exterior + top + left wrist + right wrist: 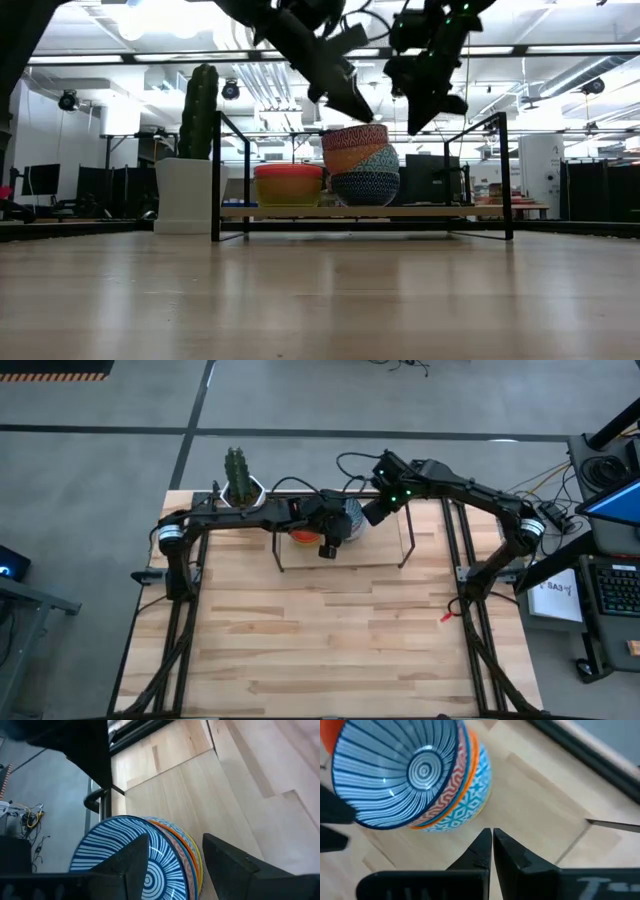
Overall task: Place and stack bowls onto a shelf
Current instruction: Adjust the right pattern bowls
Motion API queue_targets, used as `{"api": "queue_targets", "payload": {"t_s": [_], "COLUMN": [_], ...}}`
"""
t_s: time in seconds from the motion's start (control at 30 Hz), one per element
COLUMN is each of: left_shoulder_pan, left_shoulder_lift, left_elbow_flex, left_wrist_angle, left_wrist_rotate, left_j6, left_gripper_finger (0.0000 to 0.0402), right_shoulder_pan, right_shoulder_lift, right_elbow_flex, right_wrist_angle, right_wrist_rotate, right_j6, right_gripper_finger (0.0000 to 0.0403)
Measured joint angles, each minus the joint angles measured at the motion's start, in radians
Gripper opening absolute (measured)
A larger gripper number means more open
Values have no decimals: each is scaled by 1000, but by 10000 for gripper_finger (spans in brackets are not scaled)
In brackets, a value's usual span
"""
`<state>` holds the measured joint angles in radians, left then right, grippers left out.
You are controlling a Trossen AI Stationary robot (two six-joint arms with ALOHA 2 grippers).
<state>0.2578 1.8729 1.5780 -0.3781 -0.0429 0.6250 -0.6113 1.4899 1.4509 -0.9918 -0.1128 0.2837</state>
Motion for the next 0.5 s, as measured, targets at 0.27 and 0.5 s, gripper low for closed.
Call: {"api": "queue_targets", "payload": {"t_s": [0.27, 0.5], "left_shoulder_pan": [-2, -2], "left_shoulder_lift": [-73, -144], "left_elbow_flex": [-1, -26], "left_wrist_angle": [-106, -312], "left_wrist_rotate": [14, 79], "left_j6": [-33, -59], "left_gripper_finger": [169, 169], "right_shoulder_pan": [9, 87], "right_shoulder_lift": [-92, -149], "right_elbow_flex": [0, 0], "right_wrist_angle": [-4, -3], "right_wrist_rotate": [35, 114], "right_j6": [13, 13], "right_gripper_finger": [9, 9]}}
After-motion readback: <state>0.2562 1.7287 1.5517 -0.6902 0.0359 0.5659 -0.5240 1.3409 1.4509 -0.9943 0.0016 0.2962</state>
